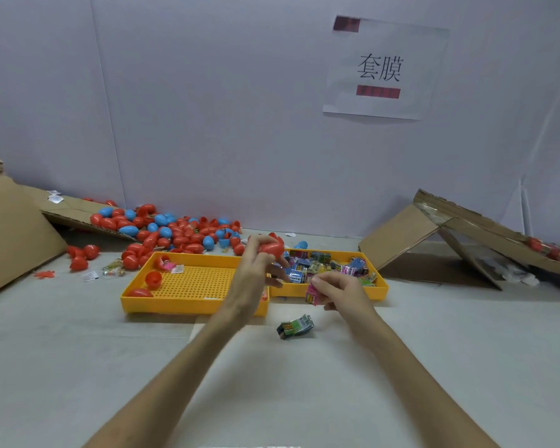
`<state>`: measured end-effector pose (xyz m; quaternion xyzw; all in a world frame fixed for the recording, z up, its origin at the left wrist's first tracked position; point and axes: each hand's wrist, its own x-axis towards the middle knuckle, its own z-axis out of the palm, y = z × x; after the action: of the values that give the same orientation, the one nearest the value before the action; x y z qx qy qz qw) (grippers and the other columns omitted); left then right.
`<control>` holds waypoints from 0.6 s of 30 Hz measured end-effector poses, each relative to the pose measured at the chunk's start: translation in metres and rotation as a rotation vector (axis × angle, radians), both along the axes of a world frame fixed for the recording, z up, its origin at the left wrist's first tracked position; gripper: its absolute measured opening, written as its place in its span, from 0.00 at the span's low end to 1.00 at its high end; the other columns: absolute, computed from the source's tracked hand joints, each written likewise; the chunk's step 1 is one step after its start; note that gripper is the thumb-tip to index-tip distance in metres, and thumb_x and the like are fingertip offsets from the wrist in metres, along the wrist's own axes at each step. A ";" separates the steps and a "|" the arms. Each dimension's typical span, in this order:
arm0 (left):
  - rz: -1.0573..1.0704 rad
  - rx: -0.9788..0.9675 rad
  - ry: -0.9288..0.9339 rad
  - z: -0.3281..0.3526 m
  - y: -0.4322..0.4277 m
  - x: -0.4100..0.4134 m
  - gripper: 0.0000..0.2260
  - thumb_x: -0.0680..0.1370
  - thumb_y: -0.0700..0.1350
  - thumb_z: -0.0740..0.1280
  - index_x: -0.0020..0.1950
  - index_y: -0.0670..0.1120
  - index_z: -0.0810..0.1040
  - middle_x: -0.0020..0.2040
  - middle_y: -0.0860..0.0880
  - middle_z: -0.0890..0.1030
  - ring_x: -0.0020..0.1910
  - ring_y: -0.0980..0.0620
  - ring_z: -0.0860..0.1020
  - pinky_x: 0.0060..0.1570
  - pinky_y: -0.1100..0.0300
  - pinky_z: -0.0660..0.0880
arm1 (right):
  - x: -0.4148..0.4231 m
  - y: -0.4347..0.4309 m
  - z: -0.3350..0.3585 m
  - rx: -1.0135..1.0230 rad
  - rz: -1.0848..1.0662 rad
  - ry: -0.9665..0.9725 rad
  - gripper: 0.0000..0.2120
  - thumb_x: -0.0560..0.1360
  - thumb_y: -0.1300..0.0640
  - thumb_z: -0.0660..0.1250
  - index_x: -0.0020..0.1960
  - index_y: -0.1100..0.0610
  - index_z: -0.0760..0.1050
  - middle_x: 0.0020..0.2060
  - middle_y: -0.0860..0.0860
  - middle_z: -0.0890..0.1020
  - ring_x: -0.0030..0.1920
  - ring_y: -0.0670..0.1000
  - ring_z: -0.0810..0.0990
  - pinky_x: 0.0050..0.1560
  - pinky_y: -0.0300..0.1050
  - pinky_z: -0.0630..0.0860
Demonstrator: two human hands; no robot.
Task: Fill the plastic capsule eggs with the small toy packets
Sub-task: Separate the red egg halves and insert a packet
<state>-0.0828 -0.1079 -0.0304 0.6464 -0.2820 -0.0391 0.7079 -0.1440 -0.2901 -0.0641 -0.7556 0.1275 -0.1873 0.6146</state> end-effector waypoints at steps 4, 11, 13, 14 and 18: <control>0.060 -0.009 -0.067 -0.012 -0.010 -0.010 0.17 0.77 0.37 0.58 0.63 0.50 0.74 0.50 0.43 0.75 0.37 0.48 0.74 0.37 0.57 0.75 | 0.012 0.012 0.006 0.121 -0.013 -0.097 0.04 0.78 0.57 0.71 0.46 0.52 0.85 0.39 0.49 0.86 0.41 0.46 0.83 0.43 0.41 0.79; 0.135 -0.006 -0.075 -0.027 -0.001 -0.001 0.16 0.80 0.39 0.70 0.59 0.57 0.71 0.46 0.47 0.75 0.38 0.53 0.78 0.43 0.56 0.81 | 0.017 0.029 -0.009 0.413 0.071 -0.161 0.07 0.77 0.64 0.71 0.50 0.56 0.86 0.43 0.54 0.86 0.43 0.50 0.83 0.51 0.50 0.80; 0.168 -0.002 -0.054 -0.029 -0.003 0.001 0.17 0.78 0.41 0.73 0.59 0.58 0.71 0.48 0.49 0.76 0.42 0.56 0.80 0.46 0.57 0.81 | 0.013 0.028 -0.011 0.408 0.113 -0.206 0.10 0.73 0.63 0.74 0.53 0.57 0.85 0.44 0.55 0.87 0.45 0.52 0.85 0.48 0.46 0.81; 0.145 -0.011 -0.021 -0.029 -0.003 0.002 0.17 0.77 0.42 0.74 0.59 0.57 0.71 0.48 0.49 0.77 0.43 0.56 0.81 0.46 0.59 0.82 | 0.012 0.028 -0.011 0.410 0.124 -0.224 0.14 0.70 0.61 0.76 0.55 0.58 0.84 0.44 0.55 0.87 0.45 0.52 0.86 0.47 0.44 0.81; 0.023 -0.025 0.106 -0.032 -0.002 0.001 0.17 0.75 0.41 0.76 0.59 0.54 0.75 0.47 0.51 0.83 0.47 0.55 0.83 0.44 0.64 0.80 | 0.010 0.032 -0.011 0.394 0.125 -0.246 0.18 0.64 0.60 0.77 0.53 0.61 0.81 0.41 0.57 0.87 0.42 0.54 0.86 0.43 0.41 0.81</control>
<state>-0.0815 -0.1103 -0.0629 0.6377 -0.2373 -0.0618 0.7302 -0.1340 -0.2585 -0.0748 -0.5991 0.0386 -0.2111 0.7714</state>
